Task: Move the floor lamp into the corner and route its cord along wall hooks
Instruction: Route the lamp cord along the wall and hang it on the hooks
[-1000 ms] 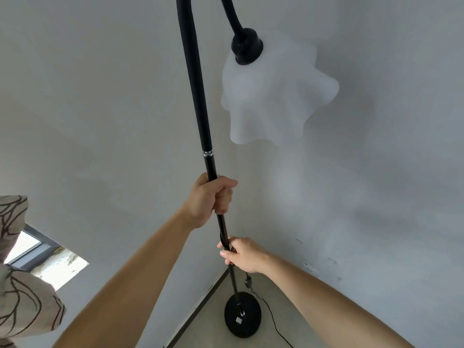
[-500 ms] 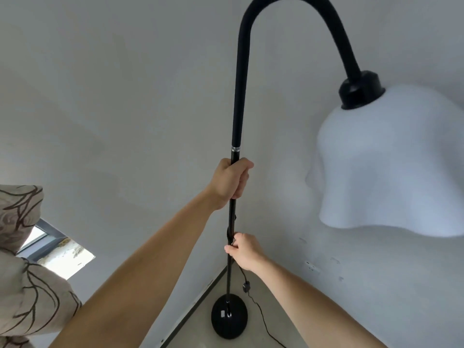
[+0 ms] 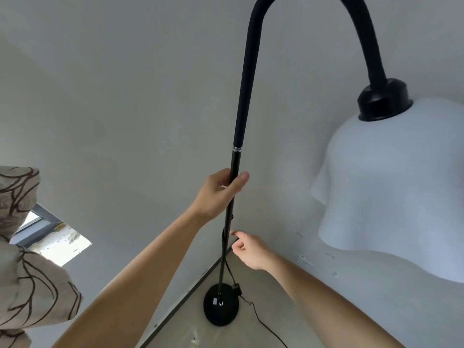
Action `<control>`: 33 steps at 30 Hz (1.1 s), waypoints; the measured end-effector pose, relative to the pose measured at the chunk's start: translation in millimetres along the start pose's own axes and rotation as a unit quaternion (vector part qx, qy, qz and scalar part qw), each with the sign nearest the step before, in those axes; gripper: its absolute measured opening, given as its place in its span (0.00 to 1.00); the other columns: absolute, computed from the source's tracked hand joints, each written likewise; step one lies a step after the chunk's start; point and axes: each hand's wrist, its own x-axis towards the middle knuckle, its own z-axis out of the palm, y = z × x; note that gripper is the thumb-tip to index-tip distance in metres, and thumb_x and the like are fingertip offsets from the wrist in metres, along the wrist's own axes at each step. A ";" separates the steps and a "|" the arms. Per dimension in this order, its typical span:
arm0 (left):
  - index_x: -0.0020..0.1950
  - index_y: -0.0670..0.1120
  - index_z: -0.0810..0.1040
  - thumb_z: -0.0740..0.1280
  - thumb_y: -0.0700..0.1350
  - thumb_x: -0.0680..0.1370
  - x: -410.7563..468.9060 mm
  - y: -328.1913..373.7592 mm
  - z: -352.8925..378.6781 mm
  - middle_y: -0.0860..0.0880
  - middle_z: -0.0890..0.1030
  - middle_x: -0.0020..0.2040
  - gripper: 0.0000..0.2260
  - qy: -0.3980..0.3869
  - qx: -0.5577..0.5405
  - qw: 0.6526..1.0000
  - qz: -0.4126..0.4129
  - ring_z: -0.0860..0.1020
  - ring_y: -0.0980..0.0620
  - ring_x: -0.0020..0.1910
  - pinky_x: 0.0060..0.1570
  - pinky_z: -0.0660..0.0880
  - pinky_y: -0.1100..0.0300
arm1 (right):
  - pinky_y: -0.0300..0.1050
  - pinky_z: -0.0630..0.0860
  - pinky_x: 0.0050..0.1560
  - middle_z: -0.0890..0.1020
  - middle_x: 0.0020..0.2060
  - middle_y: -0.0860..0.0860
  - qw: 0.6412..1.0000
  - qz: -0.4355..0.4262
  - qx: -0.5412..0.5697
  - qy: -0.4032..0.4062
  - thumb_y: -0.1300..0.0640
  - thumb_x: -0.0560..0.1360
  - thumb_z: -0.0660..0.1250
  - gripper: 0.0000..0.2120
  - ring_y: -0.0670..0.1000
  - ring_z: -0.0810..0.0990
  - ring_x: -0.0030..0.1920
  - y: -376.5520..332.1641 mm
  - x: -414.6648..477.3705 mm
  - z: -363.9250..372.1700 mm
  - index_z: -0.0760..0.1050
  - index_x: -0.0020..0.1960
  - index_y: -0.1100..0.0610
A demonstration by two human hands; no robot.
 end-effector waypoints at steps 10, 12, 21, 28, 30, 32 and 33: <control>0.73 0.46 0.68 0.66 0.39 0.77 -76.2 -153.3 8.4 0.45 0.74 0.66 0.24 -0.095 0.210 0.939 -0.255 0.76 0.47 0.60 0.56 0.74 0.56 | 0.42 0.77 0.57 0.80 0.48 0.45 0.993 -0.067 0.100 0.010 0.63 0.73 0.66 0.27 0.47 0.81 0.51 -26.5 -14.0 -40.6 0.72 0.71 0.47; 0.77 0.49 0.64 0.67 0.41 0.78 -83.2 -163.1 18.0 0.47 0.72 0.68 0.28 -0.131 0.209 0.935 -0.256 0.74 0.46 0.64 0.55 0.71 0.60 | 0.33 0.74 0.51 0.80 0.42 0.39 0.989 -0.086 0.117 0.013 0.62 0.72 0.67 0.24 0.37 0.79 0.44 -33.9 -17.4 -41.2 0.77 0.66 0.47; 0.49 0.47 0.84 0.70 0.48 0.77 -79.6 -159.6 43.8 0.51 0.85 0.42 0.06 -0.060 0.220 0.950 -0.212 0.81 0.49 0.43 0.43 0.77 0.59 | 0.34 0.76 0.52 0.86 0.49 0.52 0.987 -0.135 0.059 0.063 0.67 0.75 0.68 0.11 0.50 0.84 0.49 -31.6 -29.3 -34.6 0.85 0.54 0.57; 0.43 0.47 0.82 0.67 0.44 0.75 -90.4 -160.9 33.4 0.50 0.82 0.36 0.05 -0.077 0.343 0.923 -0.155 0.80 0.42 0.40 0.38 0.75 0.57 | 0.33 0.69 0.39 0.78 0.39 0.45 0.986 -0.147 -0.036 0.073 0.67 0.73 0.69 0.08 0.44 0.75 0.37 -27.8 -35.5 -31.8 0.81 0.42 0.54; 0.43 0.47 0.80 0.64 0.45 0.75 -93.4 -159.4 27.1 0.49 0.81 0.37 0.06 -0.067 0.349 0.920 -0.163 0.80 0.42 0.40 0.37 0.74 0.56 | 0.41 0.74 0.42 0.79 0.41 0.45 0.990 -0.122 -0.040 0.051 0.67 0.72 0.65 0.10 0.47 0.78 0.41 -28.3 -34.6 -29.2 0.77 0.41 0.52; 0.42 0.45 0.79 0.64 0.45 0.76 -95.9 -156.6 18.2 0.48 0.81 0.37 0.07 -0.048 0.293 0.934 -0.201 0.80 0.42 0.39 0.37 0.75 0.55 | 0.50 0.79 0.48 0.82 0.44 0.52 0.994 -0.095 -0.033 0.040 0.68 0.72 0.62 0.10 0.55 0.80 0.46 -27.8 -32.5 -26.3 0.78 0.47 0.57; 0.42 0.45 0.79 0.64 0.45 0.76 -97.0 -155.8 12.5 0.47 0.81 0.35 0.06 -0.033 0.255 0.941 -0.220 0.80 0.42 0.38 0.37 0.76 0.55 | 0.54 0.79 0.50 0.83 0.46 0.57 0.996 -0.081 -0.013 0.039 0.68 0.72 0.61 0.11 0.58 0.80 0.47 -27.0 -31.3 -25.0 0.78 0.50 0.60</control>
